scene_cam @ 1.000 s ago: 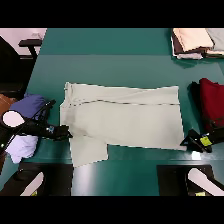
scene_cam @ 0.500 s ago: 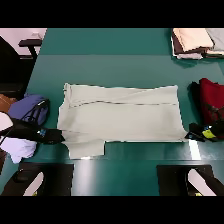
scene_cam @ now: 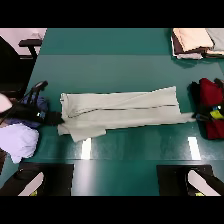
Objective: Fold the shirts.
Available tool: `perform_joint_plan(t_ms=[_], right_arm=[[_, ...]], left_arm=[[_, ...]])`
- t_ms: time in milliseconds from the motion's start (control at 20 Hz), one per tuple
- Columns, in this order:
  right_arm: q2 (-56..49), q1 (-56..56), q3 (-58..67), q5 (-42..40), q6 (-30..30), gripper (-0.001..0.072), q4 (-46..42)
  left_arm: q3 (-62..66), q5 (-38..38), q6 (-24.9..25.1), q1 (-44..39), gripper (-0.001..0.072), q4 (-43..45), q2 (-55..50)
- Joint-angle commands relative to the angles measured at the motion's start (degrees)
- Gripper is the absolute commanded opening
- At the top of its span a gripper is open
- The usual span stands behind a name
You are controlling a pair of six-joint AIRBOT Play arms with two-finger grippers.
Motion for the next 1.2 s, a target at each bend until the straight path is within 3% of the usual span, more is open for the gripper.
perform_joint_plan(t_ms=[0,200,400,450,500,550,700,800,850,900,950,1150], right_arm=[[-12.2,2.9,9.7,-5.6,0.9,0.0018,5.0],[-24.5,3.4,20.7,-6.7,0.9,0.0018,10.8],[-32.0,4.5,27.7,-6.4,0.9,0.0037,10.7],[-33.1,4.5,29.1,-6.4,0.9,0.0199,10.8],[-34.0,4.3,30.6,-5.8,0.9,0.0397,10.8],[-34.4,3.9,32.0,-4.9,-0.4,0.0448,10.8],[-33.3,1.1,31.7,-1.9,-5.9,0.0462,10.7],[-33.0,-2.1,29.0,-0.5,-7.3,0.0570,10.7],[-33.2,-3.9,27.1,-0.4,-7.5,0.0585,10.7],[-33.7,-5.4,25.1,-0.4,-8.1,0.0585,11.3],[-34.5,-6.8,23.3,-0.5,-9.7,0.0585,13.7],[-38.6,-8.3,19.5,-1.1,-13.5,0.0578,22.1]], left_arm=[[8.6,9.5,5.0,0.0,0.0029,0.2,-13.5],[18.8,14.4,6.9,0.0,0.0029,0.0,-26.9],[21.3,19.8,6.8,0.1,0.0033,-0.2,-31.7],[21.3,20.8,6.8,0.0,0.0221,-0.2,-31.7],[21.5,21.3,5.9,0.1,0.0459,-0.3,-31.6],[22.0,20.9,5.2,0.0,0.0502,-0.3,-31.6],[24.6,15.1,4.7,0.0,0.0501,-0.7,-31.6],[24.8,13.2,4.7,0.0,0.0499,-3.6,-31.6],[24.8,12.9,4.7,0.0,0.0437,-4.9,-31.6],[24.8,12.9,5.0,0.0,0.0155,-6.4,-31.6],[24.8,12.9,5.9,0.0,0.0042,-7.9,-31.6],[24.8,13.9,6.2,-2.2,0.0039,-12.9,-31.6]])
